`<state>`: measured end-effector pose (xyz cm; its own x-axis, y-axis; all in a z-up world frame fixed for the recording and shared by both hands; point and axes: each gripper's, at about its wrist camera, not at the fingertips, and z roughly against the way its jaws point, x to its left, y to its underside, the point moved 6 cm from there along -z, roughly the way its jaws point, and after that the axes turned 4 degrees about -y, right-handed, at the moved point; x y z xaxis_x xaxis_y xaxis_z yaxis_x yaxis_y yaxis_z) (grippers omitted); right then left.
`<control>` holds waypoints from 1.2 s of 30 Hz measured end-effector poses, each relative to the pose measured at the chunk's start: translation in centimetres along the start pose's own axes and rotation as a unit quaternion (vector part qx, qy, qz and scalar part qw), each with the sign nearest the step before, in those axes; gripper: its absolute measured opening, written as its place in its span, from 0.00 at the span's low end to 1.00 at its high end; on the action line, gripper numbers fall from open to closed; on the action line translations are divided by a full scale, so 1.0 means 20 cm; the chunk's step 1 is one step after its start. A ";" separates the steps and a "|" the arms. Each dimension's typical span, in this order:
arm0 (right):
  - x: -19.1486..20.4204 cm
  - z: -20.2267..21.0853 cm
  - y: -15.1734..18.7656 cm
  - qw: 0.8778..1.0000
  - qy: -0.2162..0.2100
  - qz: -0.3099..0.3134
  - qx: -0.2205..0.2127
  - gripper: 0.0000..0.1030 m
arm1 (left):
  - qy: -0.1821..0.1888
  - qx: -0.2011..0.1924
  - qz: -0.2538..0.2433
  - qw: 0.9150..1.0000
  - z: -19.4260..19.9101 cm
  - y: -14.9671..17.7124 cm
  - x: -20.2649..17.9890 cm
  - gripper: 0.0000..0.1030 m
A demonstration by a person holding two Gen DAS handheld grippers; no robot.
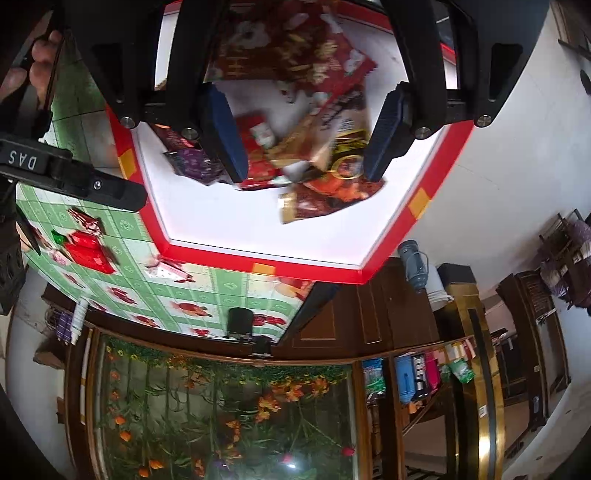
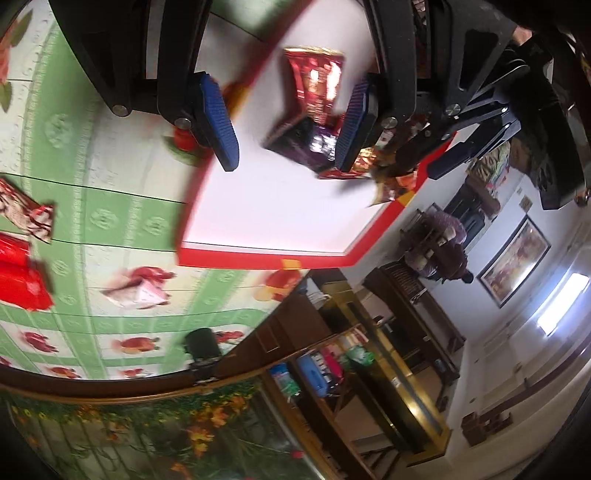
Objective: Organize snacks
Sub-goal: 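Move both open grippers back over the snacks on the table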
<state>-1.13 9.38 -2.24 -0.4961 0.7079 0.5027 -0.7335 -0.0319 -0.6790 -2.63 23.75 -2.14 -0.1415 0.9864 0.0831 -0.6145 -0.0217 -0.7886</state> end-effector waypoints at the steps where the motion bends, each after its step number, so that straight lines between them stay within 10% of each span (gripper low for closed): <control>1: -0.03 0.03 0.00 1.000 0.005 0.000 -0.005 0.55 | 0.001 -0.002 -0.006 1.000 0.00 0.00 -0.02 0.67; 28: -0.91 0.82 -0.09 0.975 0.158 -0.092 -0.123 0.61 | 0.036 -0.005 -0.124 0.992 0.14 -0.03 -0.57 0.79; 36: -1.25 0.86 -0.24 0.975 0.214 -0.036 -0.057 0.62 | 0.065 0.002 -0.155 0.986 0.17 -0.02 -0.78 0.79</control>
<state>6.88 -20.24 -2.37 -0.1890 0.9354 0.2987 -0.6912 0.0894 -0.7171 -2.94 7.89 -1.07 0.1542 0.9582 0.2409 -0.6158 0.2838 -0.7350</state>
